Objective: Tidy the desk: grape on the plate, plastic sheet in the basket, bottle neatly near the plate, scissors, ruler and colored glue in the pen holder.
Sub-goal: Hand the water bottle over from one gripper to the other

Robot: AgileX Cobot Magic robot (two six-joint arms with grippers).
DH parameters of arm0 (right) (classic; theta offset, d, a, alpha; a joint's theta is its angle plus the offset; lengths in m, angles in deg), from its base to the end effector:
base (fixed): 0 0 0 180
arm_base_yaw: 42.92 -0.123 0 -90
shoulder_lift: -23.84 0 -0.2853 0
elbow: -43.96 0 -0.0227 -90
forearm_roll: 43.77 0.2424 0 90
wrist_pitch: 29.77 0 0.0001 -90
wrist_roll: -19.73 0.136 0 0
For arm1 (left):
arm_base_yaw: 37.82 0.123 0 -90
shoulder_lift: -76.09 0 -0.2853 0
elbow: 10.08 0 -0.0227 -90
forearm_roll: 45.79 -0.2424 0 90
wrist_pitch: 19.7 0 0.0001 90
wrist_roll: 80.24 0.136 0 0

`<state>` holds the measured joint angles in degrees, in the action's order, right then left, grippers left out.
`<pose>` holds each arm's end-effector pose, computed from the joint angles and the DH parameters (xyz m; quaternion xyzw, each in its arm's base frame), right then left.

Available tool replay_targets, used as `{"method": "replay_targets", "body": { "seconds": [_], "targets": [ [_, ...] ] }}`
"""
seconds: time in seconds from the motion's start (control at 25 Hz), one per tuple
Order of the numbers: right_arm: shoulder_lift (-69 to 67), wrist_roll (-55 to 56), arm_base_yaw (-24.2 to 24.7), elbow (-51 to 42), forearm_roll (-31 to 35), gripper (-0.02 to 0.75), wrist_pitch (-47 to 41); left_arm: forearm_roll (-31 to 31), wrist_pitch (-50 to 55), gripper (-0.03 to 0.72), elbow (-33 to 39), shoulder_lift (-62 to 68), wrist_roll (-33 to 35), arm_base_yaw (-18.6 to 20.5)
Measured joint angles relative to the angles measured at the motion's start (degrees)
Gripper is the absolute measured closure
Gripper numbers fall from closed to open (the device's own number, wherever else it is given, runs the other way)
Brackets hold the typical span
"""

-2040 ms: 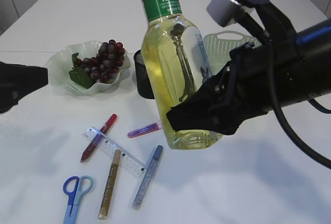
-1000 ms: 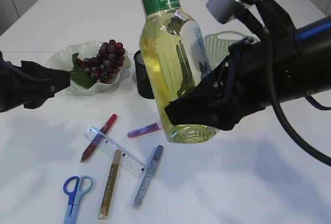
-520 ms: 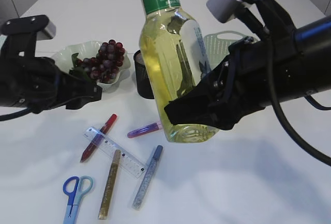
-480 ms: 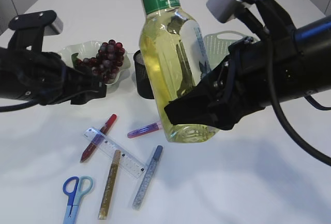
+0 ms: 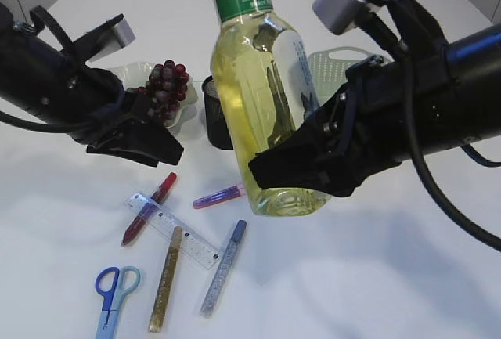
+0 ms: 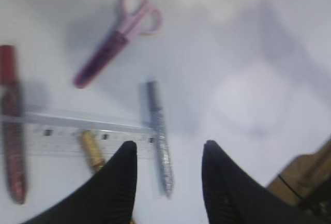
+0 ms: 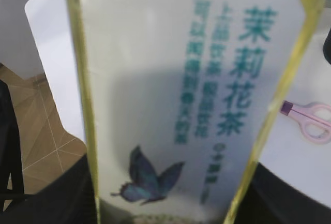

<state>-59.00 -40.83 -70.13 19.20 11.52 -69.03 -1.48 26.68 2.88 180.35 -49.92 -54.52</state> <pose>0.2236 0.1946 0.2758 -0.4008 0.7926 0.2953 0.3522 0.3129 -0.1657 0.2032 0.1653 0.9278 -0.2895 0.1676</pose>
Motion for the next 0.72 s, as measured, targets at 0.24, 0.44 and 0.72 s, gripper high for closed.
{"method": "replay_targets", "body": {
  "seconds": [0.24,0.44,0.72],
  "targets": [
    [0.0,-0.1,0.0,0.0,0.0,0.287,0.0,19.1,16.8,0.393,-0.3,0.7,20.8,9.5],
    [0.0,-0.1,0.0,0.0,0.3,0.287,0.0,25.0,20.4,0.381,-0.4,-0.2,32.8,13.1],
    [0.0,-1.0,0.0,0.0,4.2,0.287,0.7,36.0,20.9,0.374,-0.4,-3.4,42.1,13.1]
  ]
}}
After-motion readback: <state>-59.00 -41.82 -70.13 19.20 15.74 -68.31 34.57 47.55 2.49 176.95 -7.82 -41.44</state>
